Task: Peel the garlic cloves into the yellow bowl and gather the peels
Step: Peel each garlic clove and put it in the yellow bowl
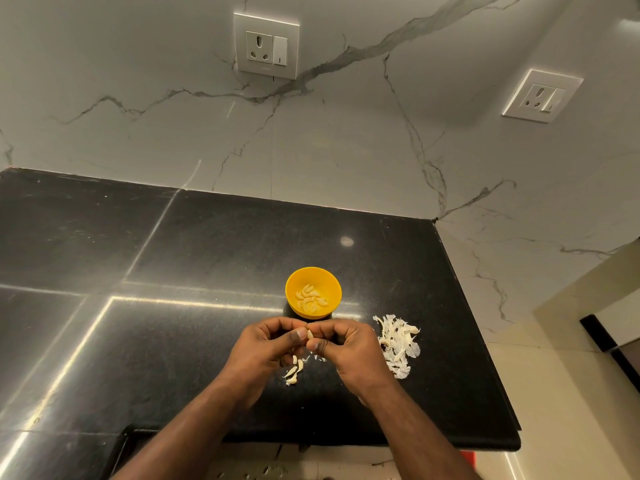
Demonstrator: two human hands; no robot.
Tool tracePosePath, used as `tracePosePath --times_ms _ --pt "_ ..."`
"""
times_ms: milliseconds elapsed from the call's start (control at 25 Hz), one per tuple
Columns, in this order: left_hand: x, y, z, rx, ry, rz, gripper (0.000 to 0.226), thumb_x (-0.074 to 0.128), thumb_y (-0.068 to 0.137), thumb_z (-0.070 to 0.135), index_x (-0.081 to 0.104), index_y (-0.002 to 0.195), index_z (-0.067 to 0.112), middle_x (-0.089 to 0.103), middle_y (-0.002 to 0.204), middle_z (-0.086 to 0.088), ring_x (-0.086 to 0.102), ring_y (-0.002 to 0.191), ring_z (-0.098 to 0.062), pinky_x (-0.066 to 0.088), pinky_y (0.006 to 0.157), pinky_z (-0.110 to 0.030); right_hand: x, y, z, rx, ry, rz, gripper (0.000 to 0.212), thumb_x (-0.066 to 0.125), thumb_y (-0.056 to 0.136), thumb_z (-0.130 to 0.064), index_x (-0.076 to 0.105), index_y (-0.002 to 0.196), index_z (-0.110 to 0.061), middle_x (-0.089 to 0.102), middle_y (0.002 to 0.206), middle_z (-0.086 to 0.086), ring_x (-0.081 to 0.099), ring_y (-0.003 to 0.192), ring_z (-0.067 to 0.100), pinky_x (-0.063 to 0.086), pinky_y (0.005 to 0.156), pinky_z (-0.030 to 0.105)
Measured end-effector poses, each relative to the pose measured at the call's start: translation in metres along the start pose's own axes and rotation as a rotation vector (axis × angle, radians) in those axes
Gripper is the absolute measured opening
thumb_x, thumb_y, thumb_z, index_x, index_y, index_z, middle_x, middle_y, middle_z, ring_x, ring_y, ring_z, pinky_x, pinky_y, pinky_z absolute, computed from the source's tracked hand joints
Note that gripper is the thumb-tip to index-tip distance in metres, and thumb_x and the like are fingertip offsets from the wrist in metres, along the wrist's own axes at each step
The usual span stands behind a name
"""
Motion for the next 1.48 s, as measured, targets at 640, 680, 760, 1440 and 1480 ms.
tracePosePath --times_ms 640,680,760,1440,1480 --pt "0.003 0.0 -0.002 -0.013 -0.016 -0.007 0.031 0.078 0.074 0.023 0.077 0.098 0.004 0.072 0.082 -0.014 0.063 0.069 -0.014 0.047 0.065 -0.028 -0.005 0.0 0.001 -0.055 -0.134 0.104 0.007 0.082 0.08 -0.01 0.078 0.082 -0.016 0.076 0.08 -0.003 0.071 0.077 0.011 0.058 0.073 0.026" --pt "0.002 0.0 -0.002 -0.009 -0.01 -0.004 0.031 0.078 0.074 0.024 0.077 0.099 0.005 0.072 0.082 -0.014 0.063 0.069 -0.014 0.047 0.065 -0.029 -0.005 0.0 0.001 -0.055 -0.122 0.107 0.009 0.082 0.08 -0.01 0.078 0.083 -0.018 0.076 0.081 -0.004 0.071 0.078 0.01 0.058 0.075 0.027" --pt "0.001 0.0 -0.001 -0.002 0.001 0.006 0.03 0.077 0.075 0.024 0.077 0.098 0.006 0.072 0.082 -0.014 0.064 0.071 -0.014 0.048 0.066 -0.029 -0.005 0.0 0.001 -0.037 -0.084 0.115 0.013 0.083 0.079 -0.011 0.079 0.087 -0.02 0.077 0.083 -0.004 0.073 0.081 0.011 0.06 0.079 0.031" --pt "-0.007 -0.001 0.01 0.16 0.307 0.087 0.009 0.076 0.088 0.014 0.079 0.09 0.022 0.078 0.085 -0.004 0.072 0.079 -0.014 0.057 0.074 -0.031 -0.004 0.005 0.006 0.122 0.151 0.129 0.007 0.071 0.088 -0.002 0.073 0.093 -0.006 0.073 0.074 0.009 0.064 0.067 0.017 0.054 0.064 0.028" --pt "-0.005 -0.002 0.011 0.169 0.335 0.084 0.009 0.076 0.088 0.013 0.079 0.092 0.021 0.078 0.083 -0.001 0.072 0.077 -0.009 0.056 0.072 -0.026 -0.003 0.005 0.006 0.133 0.159 0.118 0.005 0.072 0.088 -0.004 0.073 0.093 -0.005 0.073 0.074 0.01 0.064 0.067 0.016 0.054 0.063 0.027"
Point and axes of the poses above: each hand's wrist, its own y-axis towards the middle knuckle, its own x-axis out of the palm, z = x × y, the point moved 7 cm from there along y, towards the middle knuckle
